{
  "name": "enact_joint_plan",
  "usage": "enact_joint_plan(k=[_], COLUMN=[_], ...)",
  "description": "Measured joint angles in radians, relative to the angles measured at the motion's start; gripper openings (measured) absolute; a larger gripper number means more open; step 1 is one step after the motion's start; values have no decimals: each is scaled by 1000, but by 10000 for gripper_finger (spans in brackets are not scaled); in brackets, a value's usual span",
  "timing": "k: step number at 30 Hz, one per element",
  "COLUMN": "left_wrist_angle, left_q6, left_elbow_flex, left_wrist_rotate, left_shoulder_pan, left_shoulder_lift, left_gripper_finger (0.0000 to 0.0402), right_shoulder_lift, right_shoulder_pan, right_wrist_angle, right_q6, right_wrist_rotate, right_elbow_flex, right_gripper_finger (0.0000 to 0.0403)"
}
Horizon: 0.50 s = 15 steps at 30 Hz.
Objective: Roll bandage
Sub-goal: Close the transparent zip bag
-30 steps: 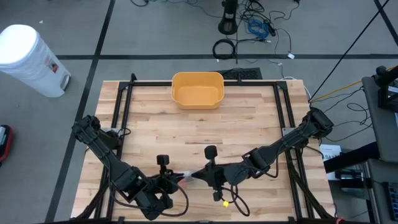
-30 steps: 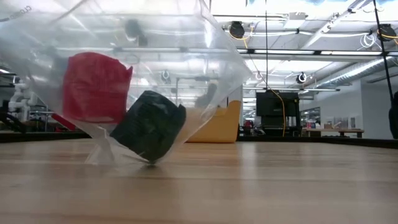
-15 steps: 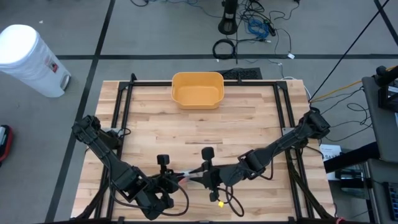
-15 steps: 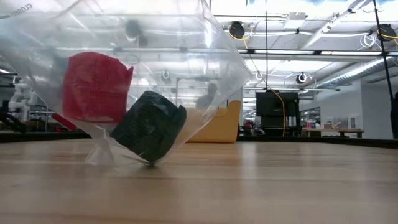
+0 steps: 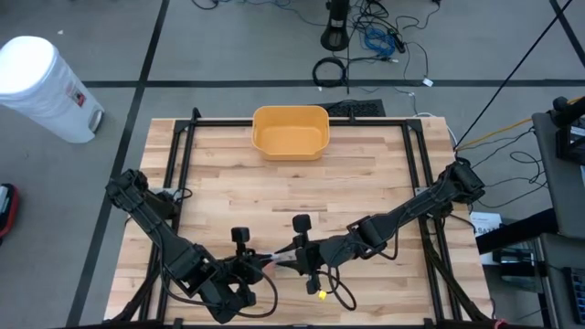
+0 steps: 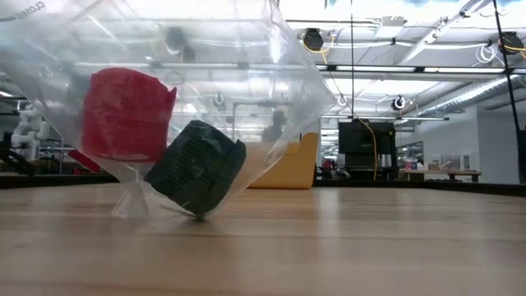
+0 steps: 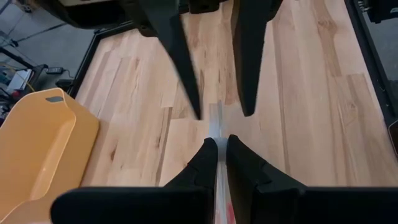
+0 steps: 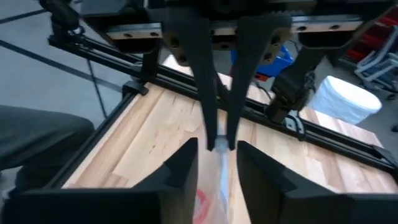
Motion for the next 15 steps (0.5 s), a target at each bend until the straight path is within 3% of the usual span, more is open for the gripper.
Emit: enact_joint_plan(k=[6,15], left_wrist_angle=[2,0], left_q6=[1,1], left_elbow_flex=[0,0], left_wrist_rotate=[-3,-2], left_shoulder_pan=[4,4], left_shoulder_lift=[0,0], left_gripper_finger=[22,22], right_shoulder_lift=[20,28], right_shoulder_pan=[-6,-20], right_wrist_angle=[25,37], right_q6=[-12,-27], right_wrist_rotate=[-25,-38], right_elbow_flex=[0,0], right_gripper_finger=[45,3])
